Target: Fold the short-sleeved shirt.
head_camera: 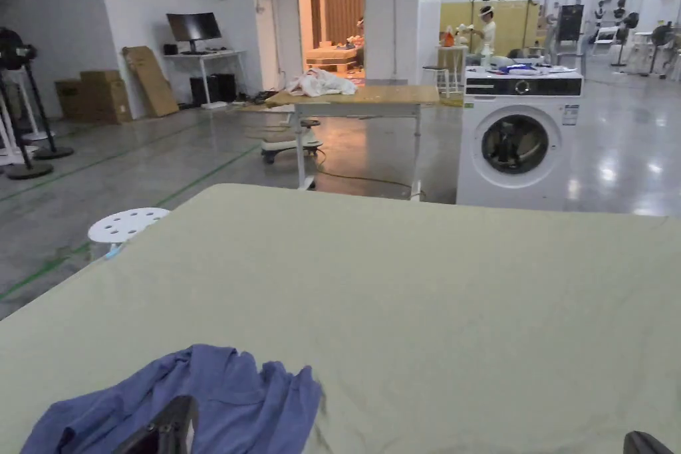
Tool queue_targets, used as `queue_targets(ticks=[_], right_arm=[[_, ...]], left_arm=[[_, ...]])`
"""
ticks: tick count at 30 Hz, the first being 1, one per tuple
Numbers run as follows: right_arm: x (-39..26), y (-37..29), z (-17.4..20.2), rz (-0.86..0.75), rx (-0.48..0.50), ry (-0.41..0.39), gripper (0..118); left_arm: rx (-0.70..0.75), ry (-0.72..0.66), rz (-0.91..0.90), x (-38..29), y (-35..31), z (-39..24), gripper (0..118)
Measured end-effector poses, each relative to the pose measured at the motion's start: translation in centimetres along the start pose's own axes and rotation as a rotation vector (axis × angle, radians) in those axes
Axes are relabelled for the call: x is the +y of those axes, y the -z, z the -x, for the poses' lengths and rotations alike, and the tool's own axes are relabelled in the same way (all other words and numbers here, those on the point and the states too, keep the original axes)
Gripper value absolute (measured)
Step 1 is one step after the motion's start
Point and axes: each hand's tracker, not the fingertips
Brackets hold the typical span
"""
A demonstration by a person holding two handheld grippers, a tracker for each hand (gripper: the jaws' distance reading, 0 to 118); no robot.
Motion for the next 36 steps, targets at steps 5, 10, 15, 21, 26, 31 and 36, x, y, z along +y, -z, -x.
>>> queue_targets(ticks=[5, 10, 15, 21, 26, 31, 36], right_arm=[[-0.2, 2.3, 2.8, 0.003, 0.148, 0.064, 0], [-0.5, 2.6, 3.9, 0.023, 0.174, 0.038, 0], [-1.3, 2.5, 3.1, 0.07, 0.175, 0.022, 0], [-2.7, 1.4, 1.8, 0.143, 0.125, 0.032, 0], [-5.0, 0.1, 0.5, 0.272, 0.113, 0.179, 0], [-6.4, -1.6, -0.6, 0.325, 0.051, 0.137, 0], [-7.5, -3.1, -2.1, 0.364, 0.003, 0.14, 0]], left_arm=[[0.073, 0.009, 0.063, -0.4, -0.9, 2.4, 11], [0.088, -0.001, 0.136, -1.4, 1.6, 5.1, 43], [0.083, -0.057, 0.293, -4.0, 8.9, 7.6, 72], [0.013, -0.038, 0.565, -8.8, 21.2, 9.1, 94], [-0.074, -0.042, 0.719, -12.3, 29.9, 10.1, 95], [-0.054, -0.211, 0.804, -16.0, 34.6, 12.2, 93], [-0.007, -0.066, 0.786, -16.1, 34.7, 10.6, 58]])
